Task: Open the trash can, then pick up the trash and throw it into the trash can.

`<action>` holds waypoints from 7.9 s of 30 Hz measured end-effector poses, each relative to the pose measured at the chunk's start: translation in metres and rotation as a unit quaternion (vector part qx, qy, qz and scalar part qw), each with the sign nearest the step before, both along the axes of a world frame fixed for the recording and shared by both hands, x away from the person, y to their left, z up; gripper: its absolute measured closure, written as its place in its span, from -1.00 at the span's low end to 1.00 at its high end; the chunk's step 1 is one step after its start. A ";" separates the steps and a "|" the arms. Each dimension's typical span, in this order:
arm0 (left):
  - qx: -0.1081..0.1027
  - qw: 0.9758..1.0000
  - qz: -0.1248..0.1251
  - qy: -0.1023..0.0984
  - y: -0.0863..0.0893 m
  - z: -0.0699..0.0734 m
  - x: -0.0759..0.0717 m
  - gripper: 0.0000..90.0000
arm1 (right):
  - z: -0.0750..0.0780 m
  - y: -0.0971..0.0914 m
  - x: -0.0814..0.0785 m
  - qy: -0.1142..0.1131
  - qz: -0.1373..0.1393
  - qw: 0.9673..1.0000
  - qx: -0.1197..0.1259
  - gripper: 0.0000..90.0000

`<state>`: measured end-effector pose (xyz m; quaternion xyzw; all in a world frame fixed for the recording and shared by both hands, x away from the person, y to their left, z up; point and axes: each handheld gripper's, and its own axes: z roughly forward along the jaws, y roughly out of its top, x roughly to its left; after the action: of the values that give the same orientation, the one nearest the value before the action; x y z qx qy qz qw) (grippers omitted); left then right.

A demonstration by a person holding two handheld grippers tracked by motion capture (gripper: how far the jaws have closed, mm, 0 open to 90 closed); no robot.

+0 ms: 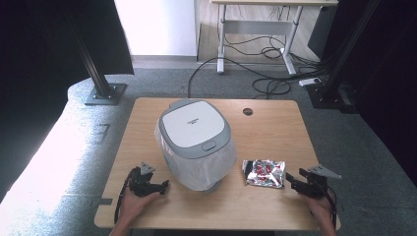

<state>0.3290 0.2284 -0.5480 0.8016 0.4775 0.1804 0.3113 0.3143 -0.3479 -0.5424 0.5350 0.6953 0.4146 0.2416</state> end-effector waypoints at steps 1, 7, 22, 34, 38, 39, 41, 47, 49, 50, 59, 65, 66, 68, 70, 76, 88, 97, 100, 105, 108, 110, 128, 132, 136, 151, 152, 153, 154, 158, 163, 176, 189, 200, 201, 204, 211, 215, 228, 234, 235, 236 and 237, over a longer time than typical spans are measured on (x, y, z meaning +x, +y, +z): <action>0.000 1.000 0.000 0.000 0.000 0.000 0.000 -0.85 | 0.000 0.000 0.000 0.001 0.000 1.000 0.001 -0.28; -0.001 1.000 0.002 -0.002 0.001 0.000 0.000 -0.81 | 0.008 0.003 0.000 -0.001 0.010 1.000 0.007 -0.20; -0.002 1.000 0.001 -0.005 0.003 0.000 0.000 -0.76 | 0.041 0.018 -0.005 -0.040 0.088 0.994 0.048 0.99; -0.004 1.000 -0.003 -0.008 0.005 0.001 -0.001 -0.69 | 0.071 0.045 0.001 -0.062 0.156 0.983 0.070 0.99; -0.003 1.000 -0.003 -0.008 0.006 0.001 -0.001 -0.68 | 0.085 0.059 0.005 -0.075 0.171 0.980 0.067 0.99; -0.003 1.000 -0.003 -0.008 0.006 0.001 -0.001 -0.68 | 0.088 0.061 0.007 -0.076 0.175 0.979 0.066 0.99; -0.003 1.000 -0.003 -0.008 0.006 0.001 -0.001 -0.68 | 0.094 0.066 0.010 -0.078 0.182 0.978 0.071 0.99; -0.005 1.000 -0.002 -0.008 0.005 0.001 -0.001 -0.68 | 0.114 0.077 0.017 -0.087 0.206 0.971 0.087 0.99; -0.005 1.000 -0.002 -0.008 0.005 0.001 -0.001 -0.68 | 0.120 0.082 0.018 -0.090 0.214 0.969 0.088 0.99; -0.005 1.000 -0.002 -0.008 0.005 0.001 -0.001 -0.68 | 0.127 0.088 0.019 -0.094 0.223 0.966 0.090 0.99; -0.005 1.000 -0.003 -0.008 0.005 0.001 -0.001 -0.68 | 0.159 0.121 0.024 -0.108 0.259 0.955 0.095 0.99; -0.005 1.000 -0.004 -0.008 0.005 0.001 -0.001 -0.68 | 0.170 0.139 0.025 -0.112 0.277 0.950 0.095 0.99; -0.005 1.000 -0.004 -0.008 0.005 0.001 -0.001 -0.68 | 0.172 0.142 0.025 -0.114 0.280 0.949 0.094 0.99; -0.005 1.000 -0.004 -0.008 0.005 0.001 -0.001 -0.68 | 0.176 0.148 0.025 -0.117 0.286 0.946 0.096 0.99; -0.005 1.000 -0.004 -0.008 0.005 0.001 -0.001 -0.68 | 0.181 0.156 0.025 -0.119 0.296 0.943 0.098 0.99; -0.005 1.000 -0.005 -0.008 0.005 0.001 -0.002 -0.68 | 0.189 0.172 0.025 -0.119 0.316 0.936 0.099 0.99; -0.005 1.000 -0.006 -0.008 0.005 0.001 -0.002 -0.68 | 0.195 0.208 0.026 -0.109 0.356 0.923 0.094 0.99; -0.006 1.000 -0.007 -0.008 0.005 0.001 -0.002 -0.68 | 0.194 0.217 0.026 -0.099 0.368 0.919 0.098 0.99; -0.006 1.000 -0.007 -0.008 0.005 0.001 -0.002 -0.68 | 0.194 0.219 0.025 -0.099 0.372 0.918 0.095 1.00; -0.005 1.000 -0.008 -0.008 0.005 0.001 -0.002 -0.68 | 0.196 0.221 0.025 -0.095 0.373 0.918 0.091 1.00; -0.005 1.000 -0.008 -0.008 0.005 0.001 -0.002 -0.68 | 0.197 0.225 0.026 -0.094 0.375 0.918 0.086 1.00; -0.005 1.000 -0.008 -0.008 0.005 0.001 -0.002 -0.68 | 0.198 0.228 0.026 -0.096 0.376 0.918 0.080 1.00; -0.005 1.000 -0.009 -0.007 0.005 0.001 -0.003 -0.68 | 0.196 0.225 0.022 -0.106 0.370 0.920 0.080 0.99; -0.005 1.000 -0.009 -0.007 0.005 0.001 -0.003 -0.68 | 0.196 0.213 0.022 -0.121 0.348 0.925 0.088 0.92; -0.005 1.000 -0.009 -0.007 0.005 0.001 -0.003 -0.68 | 0.194 0.192 0.017 -0.137 0.330 0.931 0.076 0.85; -0.005 1.000 -0.009 -0.008 0.005 0.001 -0.003 -0.68 | 0.137 0.137 0.001 -0.135 0.262 0.955 0.042 0.25; -0.006 1.000 -0.009 -0.008 0.005 0.001 -0.003 -0.68 | 0.131 0.133 0.001 -0.133 0.257 0.956 0.041 0.23; -0.006 1.000 -0.009 -0.008 0.005 0.001 -0.003 -0.68 | 0.126 0.130 0.001 -0.130 0.253 0.958 0.044 0.21; -0.005 1.000 -0.009 -0.008 0.005 0.001 -0.003 -0.68 | 0.122 0.127 0.001 -0.127 0.249 0.959 0.047 0.18; -0.004 1.000 -0.010 -0.008 0.005 0.001 -0.003 -0.68 | 0.105 0.115 0.001 -0.110 0.240 0.963 0.050 0.08; -0.005 1.000 -0.009 -0.009 0.005 0.001 -0.003 -0.68 | 0.088 0.103 0.002 -0.092 0.198 0.975 0.030 -0.08; -0.005 1.000 -0.010 -0.009 0.005 0.001 -0.003 -0.68 | 0.052 0.069 0.002 -0.044 0.137 0.990 0.005 -0.19; -0.005 1.000 -0.010 -0.009 0.005 0.000 -0.003 -0.68 | 0.050 0.053 0.002 -0.044 0.108 0.993 0.009 -0.19; -0.005 1.000 -0.011 -0.009 0.004 0.001 -0.003 -0.68 | 0.041 0.038 0.006 -0.021 0.074 0.997 -0.003 -0.20; -0.005 1.000 -0.011 -0.009 0.004 0.001 -0.003 -0.68 | 0.040 0.037 0.007 -0.019 0.071 0.997 -0.003 -0.20; -0.005 1.000 -0.011 -0.009 0.004 0.000 -0.003 -0.68 | 0.036 0.034 0.008 -0.009 0.063 0.998 -0.009 -0.22; -0.005 1.000 -0.011 -0.009 0.004 0.001 -0.003 -0.68 | 0.026 0.034 0.011 0.011 0.058 0.998 -0.023 -0.25; -0.005 1.000 -0.011 -0.009 0.004 0.000 -0.003 -0.68 | 0.021 0.034 0.013 0.023 0.057 0.998 -0.026 -0.26; -0.005 1.000 -0.011 -0.009 0.004 0.000 -0.003 -0.68 | 0.000 0.037 0.017 0.067 0.059 0.995 -0.036 -0.25; -0.005 1.000 -0.011 -0.009 0.004 0.000 -0.003 -0.68 | -0.003 0.040 0.017 0.070 0.057 0.995 -0.049 -0.18; -0.005 1.000 -0.011 -0.009 0.004 0.000 -0.003 -0.68 | -0.004 0.040 0.017 0.070 0.058 0.995 -0.050 -0.15; -0.005 1.000 -0.011 -0.009 0.004 0.000 -0.003 -0.68 | -0.004 0.041 0.017 0.069 0.060 0.995 -0.050 -0.12; -0.005 1.000 -0.011 -0.009 0.004 0.000 -0.003 -0.68 | -0.004 0.041 0.016 0.068 0.062 0.994 -0.052 -0.09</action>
<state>0.3255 0.2325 -0.5475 0.8035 0.4669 0.1819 0.3215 0.3305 -0.3065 -0.5459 0.5046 0.7625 0.3548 0.1954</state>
